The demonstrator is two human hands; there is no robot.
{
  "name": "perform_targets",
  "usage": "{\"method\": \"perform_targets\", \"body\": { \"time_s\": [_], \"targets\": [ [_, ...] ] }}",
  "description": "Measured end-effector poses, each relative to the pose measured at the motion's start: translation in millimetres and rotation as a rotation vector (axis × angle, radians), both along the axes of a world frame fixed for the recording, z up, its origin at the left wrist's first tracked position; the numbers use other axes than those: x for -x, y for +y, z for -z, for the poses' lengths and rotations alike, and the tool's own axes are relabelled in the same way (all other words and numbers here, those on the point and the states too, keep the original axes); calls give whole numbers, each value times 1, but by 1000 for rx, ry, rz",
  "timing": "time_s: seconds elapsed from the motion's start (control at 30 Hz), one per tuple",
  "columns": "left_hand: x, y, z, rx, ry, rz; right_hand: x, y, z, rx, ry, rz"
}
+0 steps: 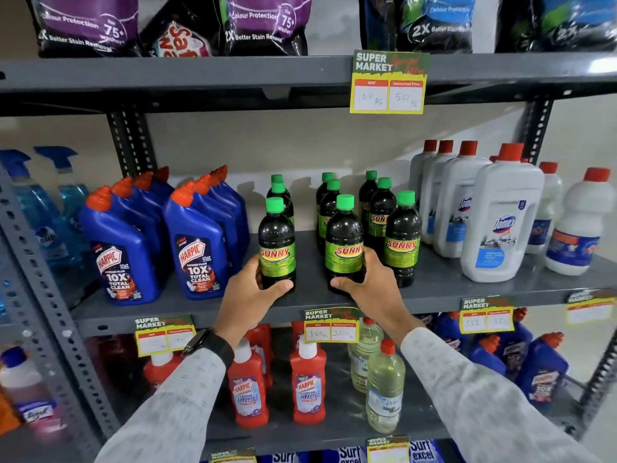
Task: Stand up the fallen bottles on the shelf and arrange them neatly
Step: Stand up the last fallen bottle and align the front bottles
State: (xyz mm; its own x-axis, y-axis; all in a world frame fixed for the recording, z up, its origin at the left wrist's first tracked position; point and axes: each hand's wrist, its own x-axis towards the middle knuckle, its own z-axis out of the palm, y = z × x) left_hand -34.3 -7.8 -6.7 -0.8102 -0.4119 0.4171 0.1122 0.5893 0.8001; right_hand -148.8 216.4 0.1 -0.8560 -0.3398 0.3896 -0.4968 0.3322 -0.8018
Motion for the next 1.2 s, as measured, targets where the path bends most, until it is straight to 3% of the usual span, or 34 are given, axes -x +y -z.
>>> {"method": "perform_targets", "body": {
  "time_s": [0.23, 0.3, 0.4, 0.47, 0.57, 0.67, 0.73, 0.87, 1.2],
  "targets": [
    [-9, 10, -4, 2, 20, 0, -2, 6, -2, -30, 15, -32],
    [-17, 16, -2, -59, 125, -99, -5, 12, 3, -35, 32, -47],
    [-30, 44, 3, -2, 459, -393, -10, 40, 4, -11, 68, 7],
    [-20, 80, 2, 101, 536, -369, 0, 73, 3, 76, 179, 179],
    [7, 122, -4, 130, 338, -151, 20, 103, -3, 208, 292, 393],
    [24, 123, -9, 104, 70, -80, 31, 89, -3, 157, 136, 319],
    [37, 120, -12, 31, -12, -61, 40, 82, -8, 79, 29, 211],
    [58, 117, -19, -108, -48, -30, 58, 84, -11, -5, -48, 95],
    [66, 109, -8, -178, 17, 80, 60, 100, -7, 11, 1, 38]
  ]
}}
